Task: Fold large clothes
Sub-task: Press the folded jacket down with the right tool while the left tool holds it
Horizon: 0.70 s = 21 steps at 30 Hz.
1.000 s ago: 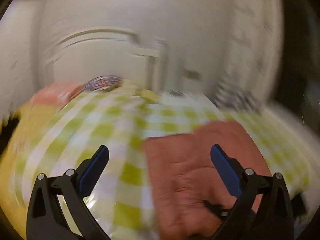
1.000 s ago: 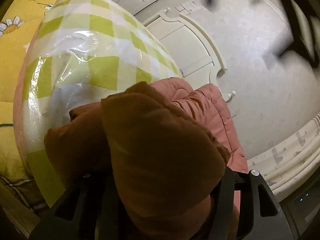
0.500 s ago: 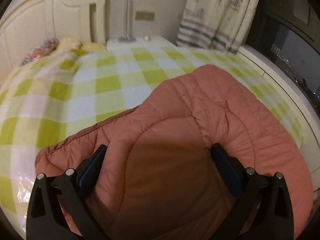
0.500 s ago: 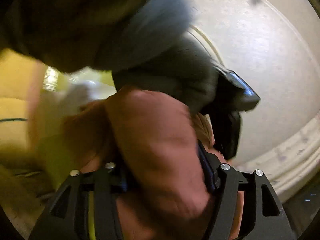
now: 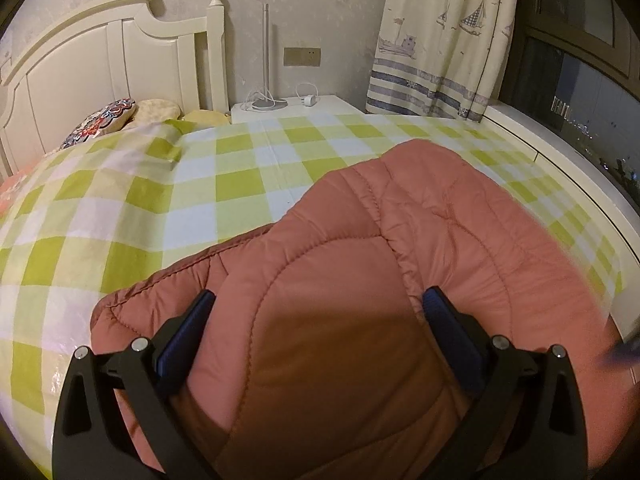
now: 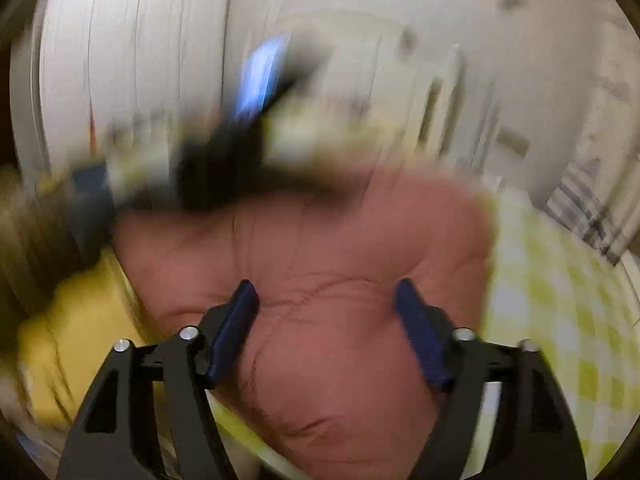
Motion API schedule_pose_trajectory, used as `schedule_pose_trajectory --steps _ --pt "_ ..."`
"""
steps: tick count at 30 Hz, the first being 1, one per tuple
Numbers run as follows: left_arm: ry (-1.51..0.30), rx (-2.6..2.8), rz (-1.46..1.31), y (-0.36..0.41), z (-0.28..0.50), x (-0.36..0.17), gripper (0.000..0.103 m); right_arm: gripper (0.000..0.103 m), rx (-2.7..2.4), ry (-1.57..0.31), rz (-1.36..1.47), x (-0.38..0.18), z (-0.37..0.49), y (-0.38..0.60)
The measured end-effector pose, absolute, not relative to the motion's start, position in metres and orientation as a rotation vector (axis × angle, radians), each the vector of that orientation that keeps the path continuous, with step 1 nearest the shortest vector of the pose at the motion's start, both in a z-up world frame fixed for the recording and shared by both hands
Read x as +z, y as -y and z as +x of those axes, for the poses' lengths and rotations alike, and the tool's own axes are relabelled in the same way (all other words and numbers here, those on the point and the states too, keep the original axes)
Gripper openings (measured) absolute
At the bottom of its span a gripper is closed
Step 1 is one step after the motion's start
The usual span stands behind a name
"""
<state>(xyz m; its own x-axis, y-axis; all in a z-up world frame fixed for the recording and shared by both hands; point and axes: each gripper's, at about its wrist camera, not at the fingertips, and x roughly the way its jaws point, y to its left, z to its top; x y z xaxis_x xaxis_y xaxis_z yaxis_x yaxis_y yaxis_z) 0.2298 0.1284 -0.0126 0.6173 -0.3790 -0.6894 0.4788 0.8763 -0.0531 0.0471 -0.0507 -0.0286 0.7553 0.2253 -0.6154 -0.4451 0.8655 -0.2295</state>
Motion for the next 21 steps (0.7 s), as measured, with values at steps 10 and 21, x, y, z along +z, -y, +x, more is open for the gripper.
schedule_pose_trajectory --steps 10,21 --pt "-0.737 -0.251 0.071 -0.127 0.185 0.079 0.101 0.079 0.301 -0.546 -0.534 -0.041 0.036 0.034" --pt "-0.709 -0.232 -0.017 -0.158 0.2 -0.016 0.101 0.081 0.342 -0.513 -0.526 -0.056 0.03 0.019"
